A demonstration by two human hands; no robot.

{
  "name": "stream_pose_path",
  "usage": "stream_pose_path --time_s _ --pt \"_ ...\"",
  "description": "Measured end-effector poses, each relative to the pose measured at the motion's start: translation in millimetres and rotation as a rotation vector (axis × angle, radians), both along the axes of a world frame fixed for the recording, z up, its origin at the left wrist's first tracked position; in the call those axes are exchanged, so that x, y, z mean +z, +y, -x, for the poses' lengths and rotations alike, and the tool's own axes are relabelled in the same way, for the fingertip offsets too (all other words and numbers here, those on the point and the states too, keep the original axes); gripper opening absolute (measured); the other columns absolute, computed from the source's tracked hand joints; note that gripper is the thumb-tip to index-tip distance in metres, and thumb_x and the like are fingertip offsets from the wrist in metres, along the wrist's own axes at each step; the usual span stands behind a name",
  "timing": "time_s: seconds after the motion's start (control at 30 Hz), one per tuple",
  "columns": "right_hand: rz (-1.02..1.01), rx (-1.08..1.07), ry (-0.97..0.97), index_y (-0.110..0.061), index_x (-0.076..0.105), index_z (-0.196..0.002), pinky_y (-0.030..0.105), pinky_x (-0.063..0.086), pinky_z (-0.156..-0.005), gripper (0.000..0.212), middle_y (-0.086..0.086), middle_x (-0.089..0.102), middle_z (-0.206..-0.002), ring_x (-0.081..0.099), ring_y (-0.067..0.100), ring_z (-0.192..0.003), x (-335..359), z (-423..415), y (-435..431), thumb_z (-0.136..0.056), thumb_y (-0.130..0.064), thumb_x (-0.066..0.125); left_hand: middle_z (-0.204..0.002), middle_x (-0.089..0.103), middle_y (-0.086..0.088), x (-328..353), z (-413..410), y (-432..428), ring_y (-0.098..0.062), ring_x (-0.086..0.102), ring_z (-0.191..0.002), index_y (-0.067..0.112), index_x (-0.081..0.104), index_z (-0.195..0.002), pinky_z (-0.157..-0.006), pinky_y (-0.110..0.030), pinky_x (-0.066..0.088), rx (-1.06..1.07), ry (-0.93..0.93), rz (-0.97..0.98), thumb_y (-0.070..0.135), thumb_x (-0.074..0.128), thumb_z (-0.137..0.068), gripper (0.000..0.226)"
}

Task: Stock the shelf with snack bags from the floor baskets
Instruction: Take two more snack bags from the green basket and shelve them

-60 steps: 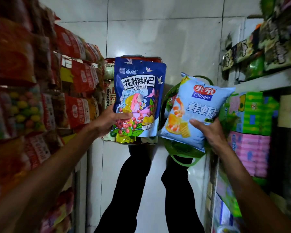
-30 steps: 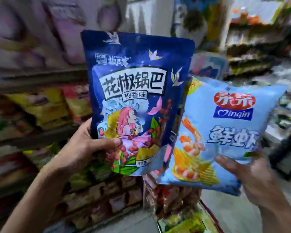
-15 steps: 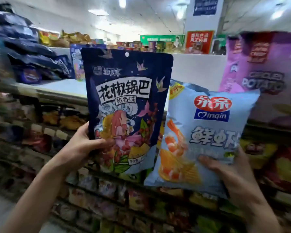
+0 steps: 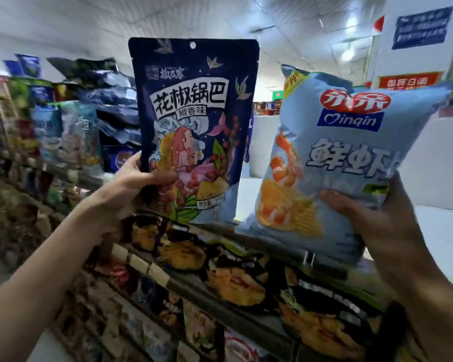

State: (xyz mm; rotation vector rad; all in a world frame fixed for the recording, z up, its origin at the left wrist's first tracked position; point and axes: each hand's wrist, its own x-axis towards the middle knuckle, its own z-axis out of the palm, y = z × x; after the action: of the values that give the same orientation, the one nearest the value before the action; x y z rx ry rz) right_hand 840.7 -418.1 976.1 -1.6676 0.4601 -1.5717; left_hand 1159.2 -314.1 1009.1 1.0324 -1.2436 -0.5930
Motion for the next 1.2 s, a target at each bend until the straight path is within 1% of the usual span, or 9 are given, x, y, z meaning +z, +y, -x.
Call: stream_pose_path --time_s 0.13,0.17,0.3,0.4,0.53,0.7,0.97,1.1,1.2 --pt "0.042 -0.049 -0.014 -0.030 0.057 -0.113 0.027 0.058 -0.080 0.061 -0.005 0.074 -0.111 0.072 0.013 -0.100 37 -47 -61 -0.058 -0.035 0.083 -0.066 0.074 0.005 32 -70 -69 -0.008 0.071 -0.058 0.026 0.078 -0.071 -0.051 -0.021 0.056 -0.079 0.053 0.044 -0.002 0.068 -0.076 0.030" --pt "0.050 -0.051 -0.011 -0.030 0.058 -0.112 0.030 0.058 -0.082 0.061 -0.003 0.074 -0.112 0.072 0.014 -0.101 44 -58 -74 -0.058 -0.036 0.084 -0.080 0.077 0.002 38 -87 -83 -0.013 0.074 -0.069 0.025 0.079 -0.082 -0.058 -0.025 0.059 -0.095 0.058 0.034 0.007 0.079 -0.069 0.022" --pt "0.043 -0.074 0.021 -0.021 0.056 -0.120 0.035 0.059 -0.084 0.067 0.000 0.074 -0.113 0.072 0.017 -0.102 49 -95 -121 -0.060 -0.031 0.085 -0.106 0.076 -0.009 41 -150 -143 -0.025 0.074 -0.093 0.019 0.075 -0.103 -0.073 -0.036 0.060 -0.131 0.007 -0.054 0.021 0.097 -0.042 0.065" --pt "-0.013 -0.102 0.070 -0.018 0.054 -0.126 0.046 0.056 -0.092 0.079 0.002 0.074 -0.114 0.072 0.022 -0.103 37 -128 -150 -0.059 -0.035 0.092 -0.103 0.077 -0.011 29 -188 -186 -0.023 0.074 -0.088 0.013 0.067 -0.108 -0.070 -0.034 0.061 -0.104 -0.010 -0.115 0.007 0.084 -0.057 0.055" --pt "-0.106 -0.181 0.118 -0.026 0.053 -0.118 0.046 0.057 -0.090 0.080 -0.002 0.075 -0.108 0.073 0.017 -0.097 18 -191 -179 -0.050 -0.044 0.092 -0.094 0.078 -0.009 4 -237 -238 -0.022 0.075 -0.081 0.009 0.068 -0.104 -0.065 -0.032 0.060 -0.178 -0.023 -0.192 0.034 0.099 -0.030 0.084" --pt "-0.195 -0.248 0.093 -0.026 0.050 -0.117 0.045 0.058 -0.089 0.067 0.000 0.073 -0.108 0.073 0.017 -0.094 18 -261 -217 -0.063 -0.026 0.089 -0.108 0.074 -0.018 -5 -282 -291 -0.030 0.074 -0.091 0.006 0.064 -0.115 -0.071 -0.036 0.060 -0.270 -0.026 -0.290 0.034 0.098 -0.036 0.091" --pt "-0.209 -0.283 0.158 -0.024 0.044 -0.122 0.031 0.057 -0.082 0.068 0.001 0.067 -0.115 0.068 0.017 -0.100 17 -326 -250 -0.070 -0.021 0.087 -0.097 0.078 -0.010 -13 -322 -344 -0.023 0.075 -0.082 0.013 0.060 -0.111 -0.072 -0.035 0.058 -0.339 -0.018 -0.366 0.001 0.067 -0.084 0.030" --pt "-0.221 -0.274 0.181 -0.024 0.043 -0.124 0.033 0.057 -0.087 0.072 0.001 0.067 -0.116 0.068 0.017 -0.102 12 -337 -259 -0.067 -0.022 0.087 -0.099 0.077 -0.010 -15 -342 -361 -0.027 0.074 -0.088 0.013 0.059 -0.115 -0.080 -0.040 0.055 -0.355 -0.007 -0.361 0.002 0.070 -0.080 0.038" --pt "-0.220 -0.285 0.219 -0.024 0.042 -0.125 0.030 0.056 -0.085 0.075 -0.001 0.067 -0.116 0.067 0.014 -0.102 9 -343 -263 -0.065 -0.026 0.087 -0.105 0.076 -0.013 -12 -355 -369 -0.031 0.072 -0.097 0.013 0.058 -0.119 -0.086 -0.044 0.054 -0.378 -0.010 -0.393 0.015 0.090 -0.059 0.068"
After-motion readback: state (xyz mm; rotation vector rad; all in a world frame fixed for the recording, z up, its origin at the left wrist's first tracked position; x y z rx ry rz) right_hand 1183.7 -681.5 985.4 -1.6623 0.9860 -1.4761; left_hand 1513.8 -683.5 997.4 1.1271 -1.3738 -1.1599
